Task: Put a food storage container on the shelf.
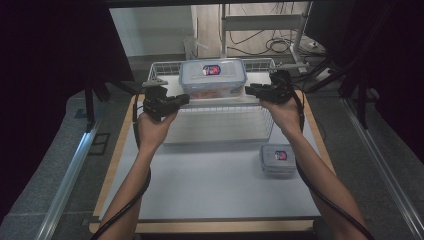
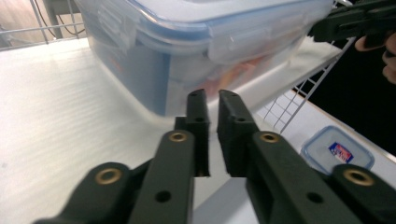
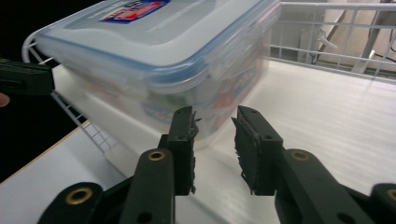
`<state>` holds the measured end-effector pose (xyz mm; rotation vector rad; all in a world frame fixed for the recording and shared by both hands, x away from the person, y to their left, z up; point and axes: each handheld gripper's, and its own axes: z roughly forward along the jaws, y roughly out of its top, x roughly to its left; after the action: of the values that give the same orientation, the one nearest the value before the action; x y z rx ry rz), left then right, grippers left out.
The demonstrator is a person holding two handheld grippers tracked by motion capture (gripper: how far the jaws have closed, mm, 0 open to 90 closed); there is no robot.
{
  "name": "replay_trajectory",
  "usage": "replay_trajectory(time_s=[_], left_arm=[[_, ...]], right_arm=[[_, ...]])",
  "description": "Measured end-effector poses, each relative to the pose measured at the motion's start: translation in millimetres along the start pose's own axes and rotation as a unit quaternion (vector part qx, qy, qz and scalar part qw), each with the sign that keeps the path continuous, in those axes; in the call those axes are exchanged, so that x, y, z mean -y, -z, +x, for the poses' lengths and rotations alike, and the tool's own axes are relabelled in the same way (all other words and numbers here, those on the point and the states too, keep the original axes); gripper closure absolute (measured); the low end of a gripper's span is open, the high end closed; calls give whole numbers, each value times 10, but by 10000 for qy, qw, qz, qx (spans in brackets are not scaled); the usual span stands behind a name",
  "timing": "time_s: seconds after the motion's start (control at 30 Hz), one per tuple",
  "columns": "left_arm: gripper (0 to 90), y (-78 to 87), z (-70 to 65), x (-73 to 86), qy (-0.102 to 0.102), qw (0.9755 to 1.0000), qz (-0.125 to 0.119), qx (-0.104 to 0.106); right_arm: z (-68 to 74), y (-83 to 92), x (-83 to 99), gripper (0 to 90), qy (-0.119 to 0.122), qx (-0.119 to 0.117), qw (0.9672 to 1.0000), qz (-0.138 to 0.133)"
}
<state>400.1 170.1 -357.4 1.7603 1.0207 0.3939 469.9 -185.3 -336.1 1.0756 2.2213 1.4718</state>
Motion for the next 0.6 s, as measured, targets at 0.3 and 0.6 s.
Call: replay_trajectory(time_s=[0.3,0.6], left_arm=[[612,180,-130,284,-201,9997,75,-113],[436,253,-337,664,-528,9982,268,-137]], right_arm=[[115,238,237,551,245,-173,9995,-57],[308,419,627,443,568,-285,9980,55]])
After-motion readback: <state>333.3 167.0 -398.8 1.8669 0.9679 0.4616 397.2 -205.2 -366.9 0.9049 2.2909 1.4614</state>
